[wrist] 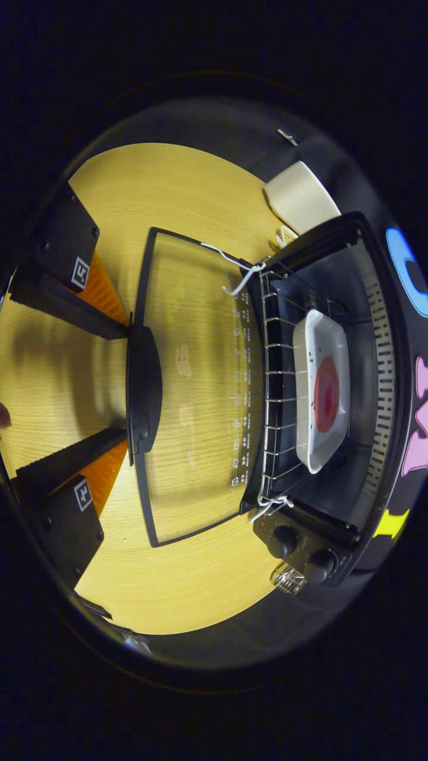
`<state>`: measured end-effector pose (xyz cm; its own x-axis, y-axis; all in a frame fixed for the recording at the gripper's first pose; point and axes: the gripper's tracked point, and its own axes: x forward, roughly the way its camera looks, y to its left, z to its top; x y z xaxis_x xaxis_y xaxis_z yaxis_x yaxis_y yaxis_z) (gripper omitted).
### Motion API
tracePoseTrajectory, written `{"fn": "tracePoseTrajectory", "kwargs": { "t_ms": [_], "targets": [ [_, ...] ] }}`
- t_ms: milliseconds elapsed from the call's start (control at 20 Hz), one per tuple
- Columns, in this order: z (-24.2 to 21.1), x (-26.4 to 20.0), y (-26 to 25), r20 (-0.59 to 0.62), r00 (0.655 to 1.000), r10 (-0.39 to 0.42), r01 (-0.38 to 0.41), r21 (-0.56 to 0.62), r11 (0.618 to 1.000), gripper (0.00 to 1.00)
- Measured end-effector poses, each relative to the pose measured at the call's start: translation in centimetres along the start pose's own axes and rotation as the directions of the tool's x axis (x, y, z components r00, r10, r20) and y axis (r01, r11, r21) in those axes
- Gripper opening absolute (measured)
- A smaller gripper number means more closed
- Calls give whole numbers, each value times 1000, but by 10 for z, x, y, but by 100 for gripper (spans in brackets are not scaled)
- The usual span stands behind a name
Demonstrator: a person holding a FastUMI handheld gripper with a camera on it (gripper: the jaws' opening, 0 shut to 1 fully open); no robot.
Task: Open the toaster oven, put the food inside, and close the toaster oven door.
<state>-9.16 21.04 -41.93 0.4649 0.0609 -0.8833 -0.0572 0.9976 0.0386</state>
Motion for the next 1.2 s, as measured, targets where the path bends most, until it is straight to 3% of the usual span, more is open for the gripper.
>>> {"fn": "tracePoseTrajectory", "kwargs": {
  "t_ms": [600,800,1000,1200],
  "targets": [
    [25,-51,0,209,975,78,-86,26,996,99],
    [66,-88,1,363,927,94,-96,-12,995,98],
    [107,-117,5,444,890,98,-102,-16,995,99],
    [142,-150,3,546,831,103,-124,1,992,99]
  ]
}}
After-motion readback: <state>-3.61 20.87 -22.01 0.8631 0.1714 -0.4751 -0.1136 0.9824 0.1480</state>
